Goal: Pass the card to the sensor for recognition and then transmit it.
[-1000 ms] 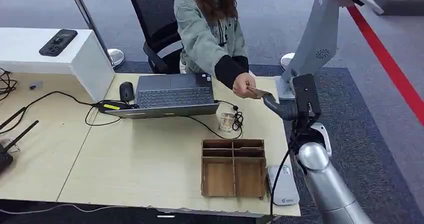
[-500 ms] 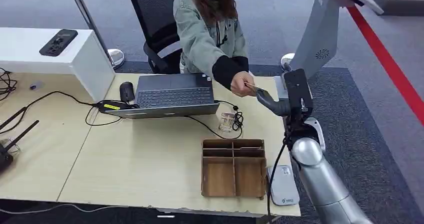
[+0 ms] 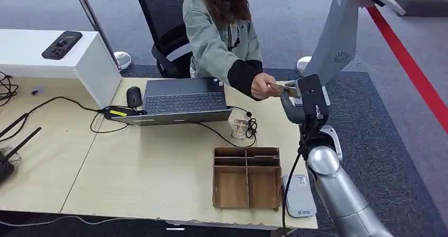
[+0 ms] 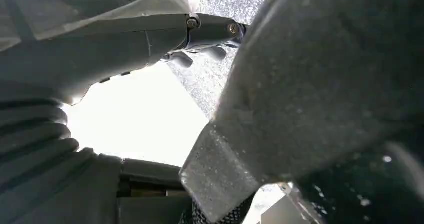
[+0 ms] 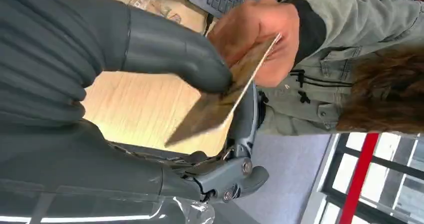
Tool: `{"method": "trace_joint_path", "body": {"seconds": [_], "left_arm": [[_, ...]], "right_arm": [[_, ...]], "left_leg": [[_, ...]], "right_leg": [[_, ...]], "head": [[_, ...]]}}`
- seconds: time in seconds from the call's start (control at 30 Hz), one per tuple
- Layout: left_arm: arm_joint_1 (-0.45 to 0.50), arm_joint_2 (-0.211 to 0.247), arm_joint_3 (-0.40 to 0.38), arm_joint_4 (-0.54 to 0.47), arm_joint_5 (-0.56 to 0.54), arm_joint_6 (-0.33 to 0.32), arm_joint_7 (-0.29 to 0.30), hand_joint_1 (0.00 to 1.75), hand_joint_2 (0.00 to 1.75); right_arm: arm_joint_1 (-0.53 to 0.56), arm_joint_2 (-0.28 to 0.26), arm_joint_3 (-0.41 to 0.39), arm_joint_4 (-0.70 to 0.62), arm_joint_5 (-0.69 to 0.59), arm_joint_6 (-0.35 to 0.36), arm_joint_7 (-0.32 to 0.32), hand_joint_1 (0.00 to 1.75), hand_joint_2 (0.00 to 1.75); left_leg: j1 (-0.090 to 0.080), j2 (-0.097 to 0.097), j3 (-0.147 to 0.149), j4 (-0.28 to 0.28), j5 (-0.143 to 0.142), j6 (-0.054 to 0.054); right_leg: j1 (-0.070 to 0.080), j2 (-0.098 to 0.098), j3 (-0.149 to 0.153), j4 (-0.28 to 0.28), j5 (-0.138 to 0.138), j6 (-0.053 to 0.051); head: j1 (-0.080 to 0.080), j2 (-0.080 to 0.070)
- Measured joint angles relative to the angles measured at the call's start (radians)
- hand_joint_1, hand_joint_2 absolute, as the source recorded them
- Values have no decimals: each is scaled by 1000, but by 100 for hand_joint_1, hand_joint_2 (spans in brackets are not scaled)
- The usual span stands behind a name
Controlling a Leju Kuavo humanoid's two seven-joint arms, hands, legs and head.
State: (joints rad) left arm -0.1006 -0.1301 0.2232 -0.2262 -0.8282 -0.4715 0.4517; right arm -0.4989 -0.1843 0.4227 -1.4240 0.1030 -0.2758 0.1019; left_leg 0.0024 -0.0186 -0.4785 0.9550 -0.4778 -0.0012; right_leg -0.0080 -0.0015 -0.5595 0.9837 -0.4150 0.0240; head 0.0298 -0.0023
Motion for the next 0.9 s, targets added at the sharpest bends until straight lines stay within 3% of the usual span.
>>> {"method": "trace_joint_path", "body": {"seconds": [0.5,0.63,0.9], "left_arm": [[0,-1,-6,0,16,0,7,0,0],[1,-2,-6,0,31,0,9,0,0],[4,-3,-8,0,68,0,11,0,0]], "right_arm": [[27,-12,-21,-7,-58,-21,-19,173,175],[70,-35,-52,-39,-77,-29,-23,164,175],[199,-103,-149,-132,-70,-34,-17,164,175]], "left_leg": [[0,0,1,0,0,0],[-1,1,2,0,-1,1],[-3,2,2,0,-2,3]], "right_leg": [[0,0,0,0,0,0],[0,0,1,-1,0,0],[-2,0,1,-1,-1,1]], "head": [[0,0],[0,0],[0,0]]}}
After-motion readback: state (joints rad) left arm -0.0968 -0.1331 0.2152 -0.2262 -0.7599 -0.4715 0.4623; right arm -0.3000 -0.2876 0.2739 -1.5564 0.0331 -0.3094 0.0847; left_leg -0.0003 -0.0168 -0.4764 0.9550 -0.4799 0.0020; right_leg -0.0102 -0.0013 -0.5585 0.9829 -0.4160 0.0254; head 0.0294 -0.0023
